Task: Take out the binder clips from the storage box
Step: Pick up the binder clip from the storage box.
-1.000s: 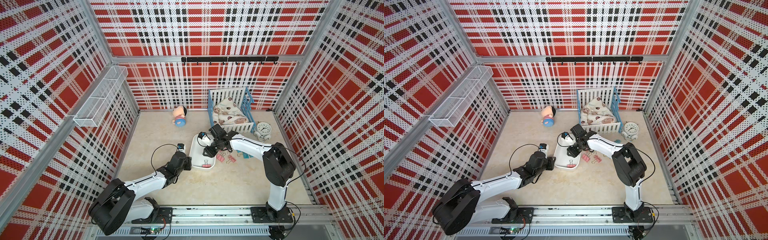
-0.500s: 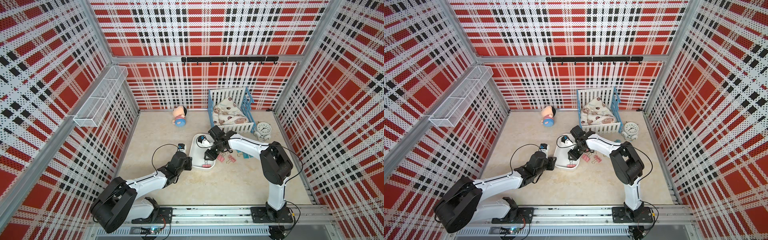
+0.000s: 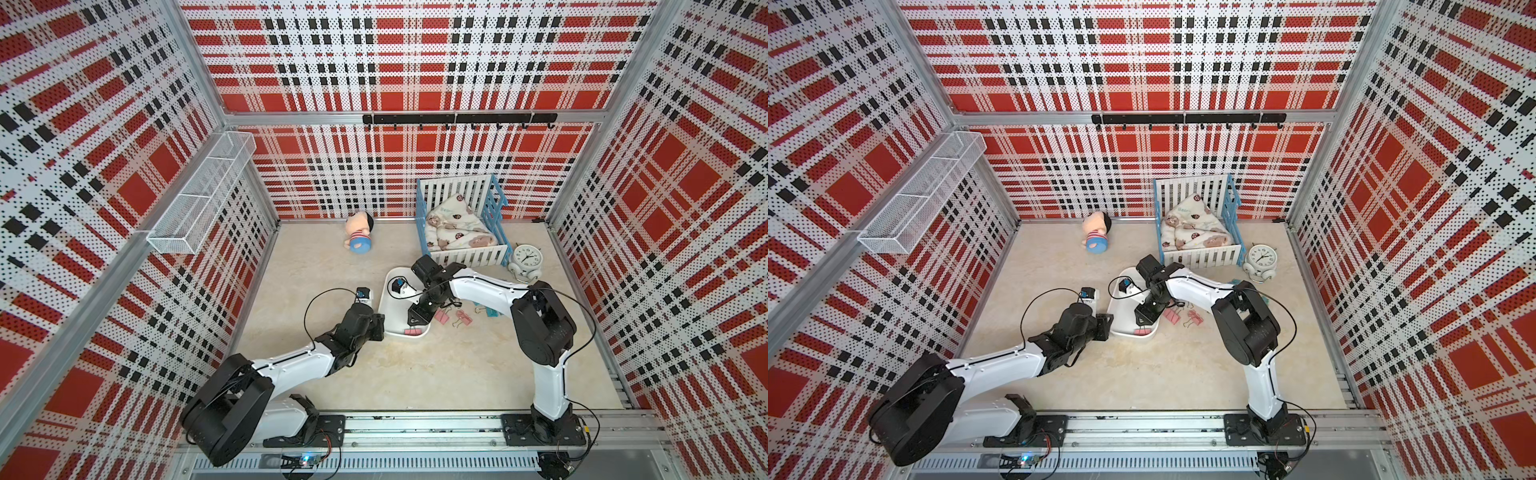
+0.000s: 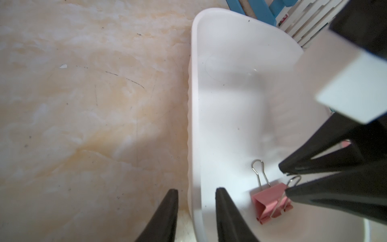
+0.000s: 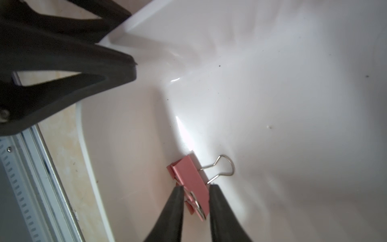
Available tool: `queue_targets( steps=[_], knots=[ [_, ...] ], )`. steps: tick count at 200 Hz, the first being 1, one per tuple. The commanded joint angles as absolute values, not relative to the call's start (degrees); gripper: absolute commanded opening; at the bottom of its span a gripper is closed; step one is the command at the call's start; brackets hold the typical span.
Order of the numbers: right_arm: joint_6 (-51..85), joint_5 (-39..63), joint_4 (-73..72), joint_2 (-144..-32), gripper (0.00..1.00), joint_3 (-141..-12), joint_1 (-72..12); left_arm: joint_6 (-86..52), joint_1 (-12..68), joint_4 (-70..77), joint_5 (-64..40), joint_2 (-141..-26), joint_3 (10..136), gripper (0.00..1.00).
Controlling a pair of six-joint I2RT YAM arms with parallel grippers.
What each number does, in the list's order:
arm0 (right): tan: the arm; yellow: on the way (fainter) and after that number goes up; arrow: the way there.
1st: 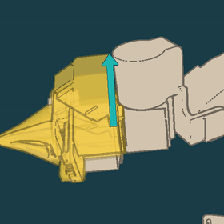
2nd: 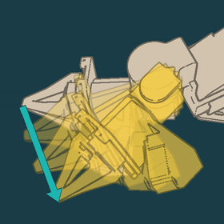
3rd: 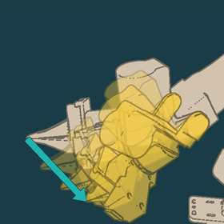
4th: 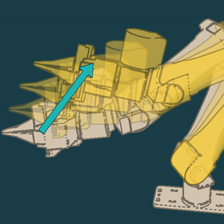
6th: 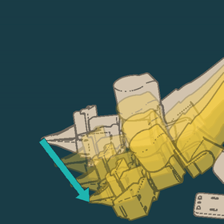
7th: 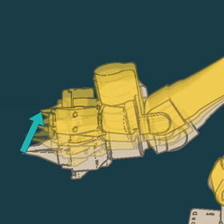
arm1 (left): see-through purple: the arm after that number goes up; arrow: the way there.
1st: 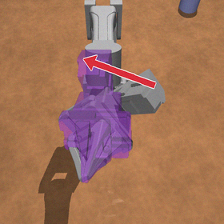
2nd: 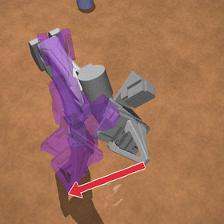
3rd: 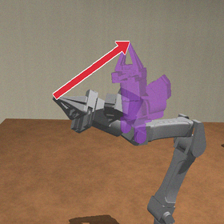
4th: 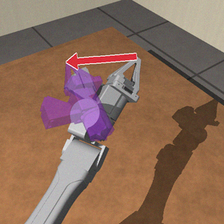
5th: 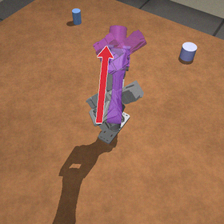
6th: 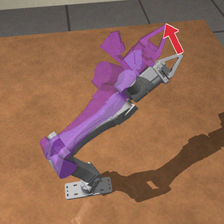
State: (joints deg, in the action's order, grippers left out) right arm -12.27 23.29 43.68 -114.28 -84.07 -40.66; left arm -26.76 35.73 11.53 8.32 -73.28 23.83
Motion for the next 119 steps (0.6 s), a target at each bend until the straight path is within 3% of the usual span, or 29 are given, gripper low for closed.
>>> queue_targets(
  steps=[1, 67, 119],
  knots=[
    [-13.0, 23.8, 44.9, -114.1, 0.16, -85.2, -41.3, -27.0, 36.0, 12.5, 8.2, -73.3, 24.7, 0.37],
    [-11.9, 19.2, 44.5, -105.4, 0.01, -85.5, -41.2, -27.1, 36.2, 12.0, 8.4, -72.0, 24.5, 0.37],
    [-7.6, 16.9, 43.3, -96.0, 0.00, -83.6, -38.1, -26.9, 36.3, 11.9, 9.1, -70.6, 23.7, 0.37]
  ],
)
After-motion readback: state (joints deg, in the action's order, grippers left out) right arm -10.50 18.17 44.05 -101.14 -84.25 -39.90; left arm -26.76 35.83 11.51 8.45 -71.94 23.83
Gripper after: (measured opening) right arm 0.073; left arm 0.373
